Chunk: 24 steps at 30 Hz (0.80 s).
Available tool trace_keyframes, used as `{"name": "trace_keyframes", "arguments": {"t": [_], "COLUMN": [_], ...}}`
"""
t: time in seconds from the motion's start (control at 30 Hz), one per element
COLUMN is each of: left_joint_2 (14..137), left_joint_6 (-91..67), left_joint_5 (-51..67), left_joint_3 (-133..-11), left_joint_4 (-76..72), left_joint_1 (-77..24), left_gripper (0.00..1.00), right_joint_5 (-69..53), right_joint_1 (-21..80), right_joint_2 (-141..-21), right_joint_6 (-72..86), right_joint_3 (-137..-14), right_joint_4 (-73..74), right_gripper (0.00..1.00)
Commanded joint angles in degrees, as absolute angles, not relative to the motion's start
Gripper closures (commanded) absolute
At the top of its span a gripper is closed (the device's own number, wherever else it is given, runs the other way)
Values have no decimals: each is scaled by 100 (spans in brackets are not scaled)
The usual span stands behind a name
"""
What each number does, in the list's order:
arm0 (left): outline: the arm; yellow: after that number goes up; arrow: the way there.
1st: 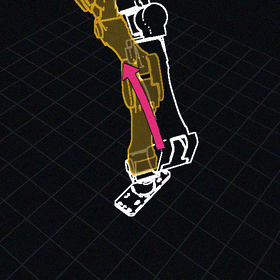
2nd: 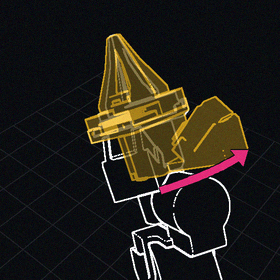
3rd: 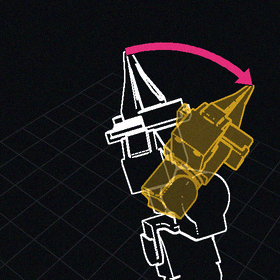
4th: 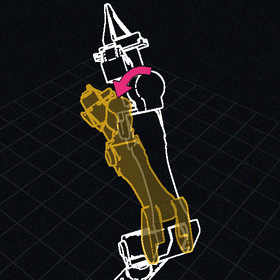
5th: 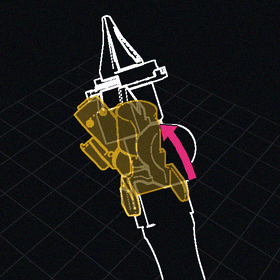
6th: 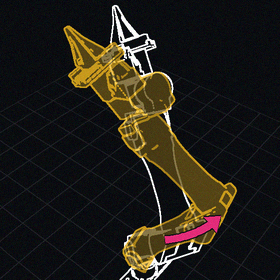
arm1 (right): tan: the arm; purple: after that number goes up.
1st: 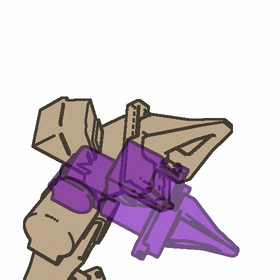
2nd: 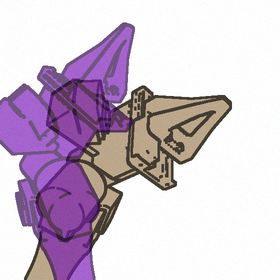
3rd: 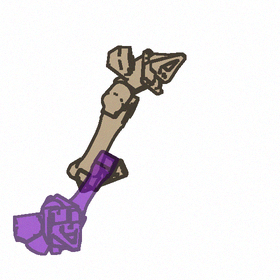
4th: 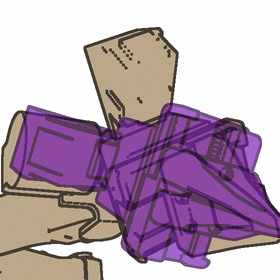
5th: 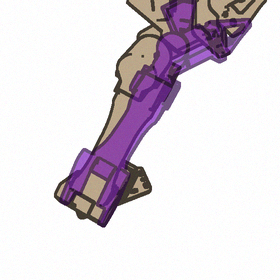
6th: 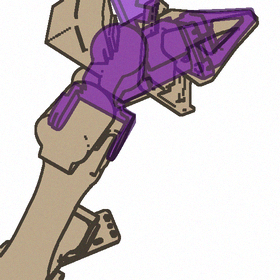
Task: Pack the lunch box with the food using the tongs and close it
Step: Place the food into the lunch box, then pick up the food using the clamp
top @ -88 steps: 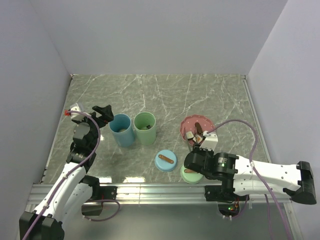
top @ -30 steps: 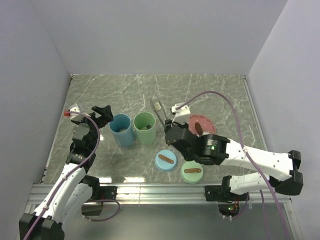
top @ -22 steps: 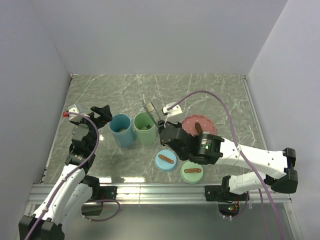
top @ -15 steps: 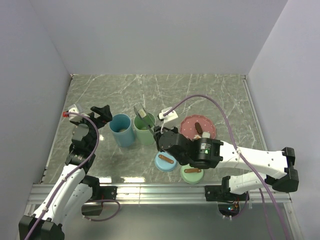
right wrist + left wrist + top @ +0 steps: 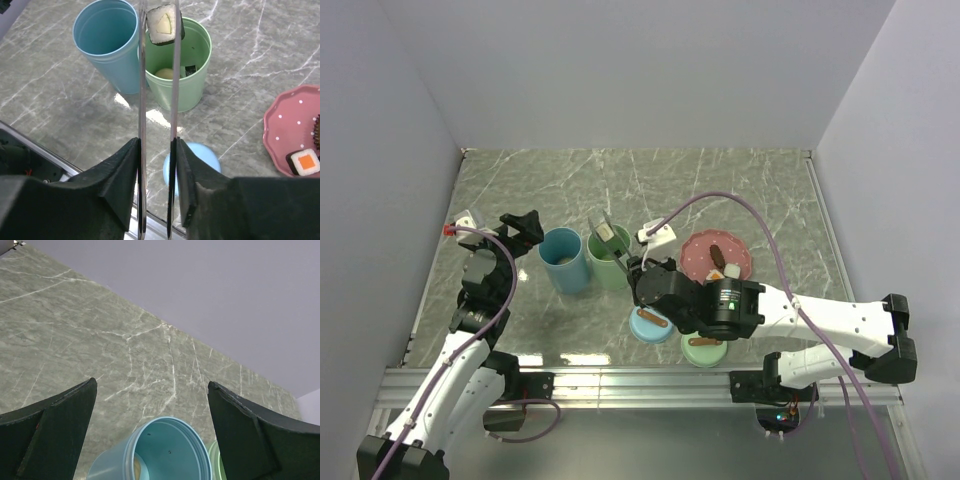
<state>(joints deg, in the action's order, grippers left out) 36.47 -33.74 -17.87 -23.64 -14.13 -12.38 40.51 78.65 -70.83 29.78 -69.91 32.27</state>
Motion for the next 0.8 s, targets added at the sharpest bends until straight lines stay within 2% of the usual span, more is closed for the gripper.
{"name": "trace_keyframes", "arguments": {"t": [0.0,0.23,0.6,0.77], "left_joint_2": [3612,3630,3647,3674], "left_joint_6": [-3410,-3428,-3428,-3428], "left_joint_5": [-1784,-1784,-1758,-1723], "left_joint_3": [-2399,-2399,-2382,-2382], "left_joint_4": [-1476,-1459,-1503,-1521], "left_joint_1": [-1204,-1204,-1204,-1204], "left_gripper": [0,0,1,0], "right_joint_5": [4289,4350,4886,4782], "right_joint_1": [7919,7919,7884,7315], "right_joint_2": [-6917,-6978,-6672,-6373], "right_joint_6": [3129,3103,3480,3699], "right_joint_3": [-6952,-6978,-6838,-6408], "right_joint_4": [3138,3138,3462,3480], "right_gripper": [58,46,44,43]}}
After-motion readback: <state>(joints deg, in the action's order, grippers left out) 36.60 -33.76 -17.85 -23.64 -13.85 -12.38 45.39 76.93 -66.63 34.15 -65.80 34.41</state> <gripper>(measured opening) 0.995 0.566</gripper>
